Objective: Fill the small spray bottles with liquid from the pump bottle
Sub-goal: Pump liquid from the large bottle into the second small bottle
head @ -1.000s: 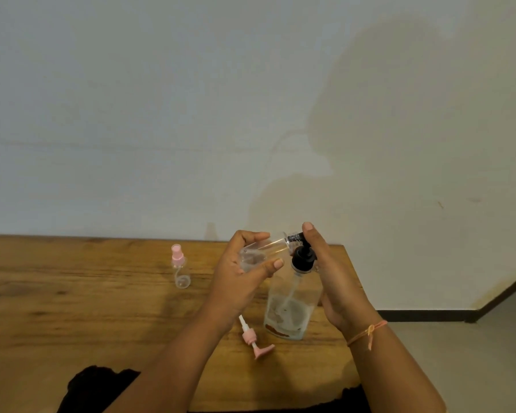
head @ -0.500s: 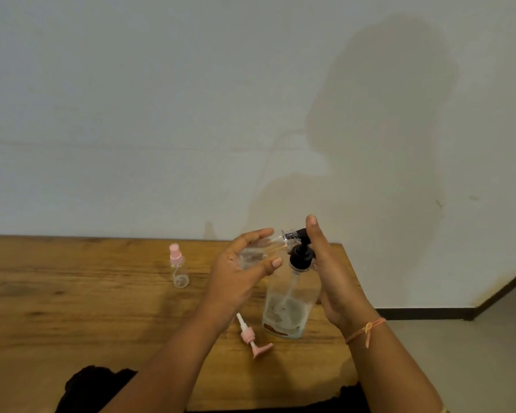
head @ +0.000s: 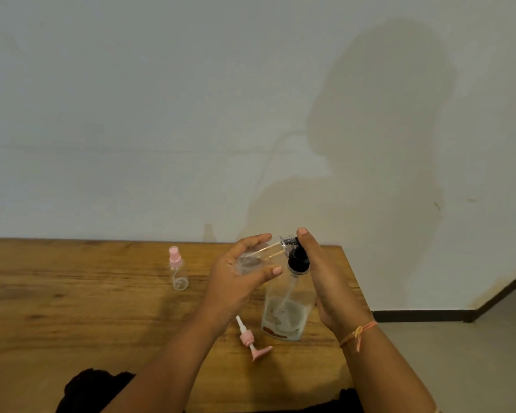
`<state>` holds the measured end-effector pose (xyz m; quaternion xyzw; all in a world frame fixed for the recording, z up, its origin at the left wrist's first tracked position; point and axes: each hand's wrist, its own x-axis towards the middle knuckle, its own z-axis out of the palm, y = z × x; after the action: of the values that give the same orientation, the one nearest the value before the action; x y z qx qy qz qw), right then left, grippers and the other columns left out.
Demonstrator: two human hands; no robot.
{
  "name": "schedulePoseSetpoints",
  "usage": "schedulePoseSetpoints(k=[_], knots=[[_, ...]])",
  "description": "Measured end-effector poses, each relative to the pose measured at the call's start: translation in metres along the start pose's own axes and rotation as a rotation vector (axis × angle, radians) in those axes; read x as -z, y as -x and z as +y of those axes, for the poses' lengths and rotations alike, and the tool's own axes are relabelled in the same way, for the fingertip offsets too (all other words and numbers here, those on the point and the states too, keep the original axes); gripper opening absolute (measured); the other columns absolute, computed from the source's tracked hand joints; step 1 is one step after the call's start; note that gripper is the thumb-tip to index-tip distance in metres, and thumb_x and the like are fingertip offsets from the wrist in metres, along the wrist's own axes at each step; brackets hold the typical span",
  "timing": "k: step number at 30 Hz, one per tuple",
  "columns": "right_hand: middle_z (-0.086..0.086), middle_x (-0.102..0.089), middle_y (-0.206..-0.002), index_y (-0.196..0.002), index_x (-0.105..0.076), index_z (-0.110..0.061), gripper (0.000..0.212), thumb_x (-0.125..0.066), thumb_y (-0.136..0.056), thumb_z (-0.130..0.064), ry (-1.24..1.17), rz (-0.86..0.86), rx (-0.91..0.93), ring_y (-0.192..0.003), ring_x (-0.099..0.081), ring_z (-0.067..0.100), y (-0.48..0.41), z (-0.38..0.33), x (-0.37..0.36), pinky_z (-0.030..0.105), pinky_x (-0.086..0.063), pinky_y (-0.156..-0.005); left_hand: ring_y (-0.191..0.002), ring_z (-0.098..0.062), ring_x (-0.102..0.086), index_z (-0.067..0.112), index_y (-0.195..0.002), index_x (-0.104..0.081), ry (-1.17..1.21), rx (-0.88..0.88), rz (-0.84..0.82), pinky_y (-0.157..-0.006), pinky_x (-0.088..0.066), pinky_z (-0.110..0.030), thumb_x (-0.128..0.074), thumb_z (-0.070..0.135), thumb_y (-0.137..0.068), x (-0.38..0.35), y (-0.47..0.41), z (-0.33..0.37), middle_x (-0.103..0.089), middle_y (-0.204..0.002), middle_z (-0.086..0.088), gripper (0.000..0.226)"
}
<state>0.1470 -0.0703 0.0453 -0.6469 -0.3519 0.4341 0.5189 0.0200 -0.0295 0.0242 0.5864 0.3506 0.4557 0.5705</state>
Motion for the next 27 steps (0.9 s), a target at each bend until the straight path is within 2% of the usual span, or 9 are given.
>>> schedulePoseSetpoints(k=[2, 5, 8, 11, 16, 19, 21, 24, 27], knots=[[-0.008, -0.067, -0.096, -0.087, -0.066, -0.031, 0.054, -0.039, -0.068, -0.074, 0.005, -0.007, -0.008, -0.092, -0.056, 0.004, 0.0013, -0.0010, -0.0009, 0.033, -0.038, -0.085, -0.084, 0.022, -0.056, 0.030, -0.105, -0.061, -0.007, -0.016, 0.012, -0.061, -0.045, -0.002, -0.073, 0.003, -0.072, -0.0005, 0.0006, 0.0009, -0.060, -0.104, 0.018, 0.044], [-0.004, -0.066, -0.104, -0.088, -0.063, -0.033, 0.058, -0.033, -0.066, -0.078, 0.026, -0.033, -0.011, -0.095, -0.054, 0.003, 0.0031, -0.0050, -0.0016, 0.034, -0.033, -0.091, -0.082, 0.026, -0.053, 0.032, -0.102, -0.060, -0.012, -0.025, 0.031, -0.059, -0.044, -0.001, -0.072, 0.004, -0.074, -0.0015, 0.0002, 0.0022, -0.059, -0.101, 0.020, 0.041], [-0.010, -0.064, -0.100, -0.085, -0.059, -0.038, 0.046, -0.034, -0.072, -0.074, 0.020, -0.041, -0.009, -0.091, -0.051, -0.002, 0.0025, -0.0072, -0.0001, 0.034, -0.031, -0.095, -0.083, 0.025, -0.054, 0.031, -0.104, -0.061, -0.022, -0.023, 0.024, -0.060, -0.044, -0.001, -0.072, 0.005, -0.074, -0.0016, -0.0006, 0.0018, -0.059, -0.101, 0.020, 0.041], [-0.019, -0.058, -0.089, -0.085, -0.059, -0.038, 0.028, -0.042, -0.086, -0.060, -0.017, -0.047, -0.029, -0.085, -0.049, -0.005, 0.0008, -0.0053, 0.0027, 0.033, -0.032, -0.095, -0.083, 0.020, -0.057, 0.028, -0.106, -0.062, -0.013, -0.004, 0.015, -0.062, -0.046, -0.003, -0.072, 0.003, -0.074, -0.0008, -0.0003, -0.0006, -0.061, -0.103, 0.016, 0.042], [-0.014, -0.062, -0.087, -0.085, -0.062, -0.032, 0.028, -0.045, -0.090, -0.053, -0.011, -0.038, -0.045, -0.086, -0.053, 0.000, -0.0013, -0.0027, 0.0026, 0.034, -0.038, -0.091, -0.082, 0.023, -0.055, 0.028, -0.107, -0.062, -0.041, 0.022, 0.018, -0.060, -0.044, -0.001, -0.072, 0.004, -0.074, 0.0000, 0.0004, -0.0036, -0.059, -0.104, 0.019, 0.042], [-0.009, -0.066, -0.093, -0.085, -0.064, -0.032, 0.034, -0.045, -0.084, -0.061, 0.013, -0.031, -0.029, -0.091, -0.056, 0.005, -0.0002, -0.0028, 0.0012, 0.037, -0.041, -0.096, -0.084, 0.024, -0.053, 0.030, -0.104, -0.062, -0.063, 0.004, 0.024, -0.061, -0.044, -0.001, -0.072, 0.004, -0.074, -0.0004, 0.0004, -0.0025, -0.060, -0.105, 0.018, 0.041], [-0.008, -0.067, -0.099, -0.088, -0.066, -0.032, 0.048, -0.043, -0.073, -0.071, 0.018, -0.038, -0.026, -0.094, -0.056, 0.005, 0.0014, -0.0046, 0.0013, 0.039, -0.038, -0.099, -0.085, 0.023, -0.054, 0.028, -0.104, -0.062, -0.040, -0.013, 0.033, -0.061, -0.044, -0.002, -0.071, 0.002, -0.074, -0.0010, 0.0001, -0.0007, -0.061, -0.104, 0.014, 0.040], [-0.010, -0.065, -0.109, -0.111, -0.062, -0.034, 0.065, -0.035, -0.070, -0.076, 0.019, -0.086, -0.028, -0.096, -0.052, 0.000, 0.0015, -0.0047, 0.0044, 0.041, -0.031, -0.106, -0.084, 0.024, -0.054, 0.026, -0.103, -0.062, -0.032, -0.034, 0.039, -0.060, -0.044, -0.001, -0.070, 0.000, -0.075, -0.0019, -0.0005, 0.0014, -0.060, -0.102, 0.015, 0.039], [-0.018, -0.063, -0.101, -0.113, -0.062, -0.036, 0.058, -0.038, -0.074, -0.071, -0.021, -0.108, -0.035, -0.094, -0.049, -0.006, 0.0015, -0.0043, 0.0068, 0.045, -0.031, -0.110, -0.083, 0.024, -0.053, 0.027, -0.103, -0.061, -0.034, -0.036, 0.039, -0.060, -0.043, 0.000, -0.071, 0.000, -0.075, -0.0016, 0.0000, 0.0017, -0.059, -0.102, 0.017, 0.040]])
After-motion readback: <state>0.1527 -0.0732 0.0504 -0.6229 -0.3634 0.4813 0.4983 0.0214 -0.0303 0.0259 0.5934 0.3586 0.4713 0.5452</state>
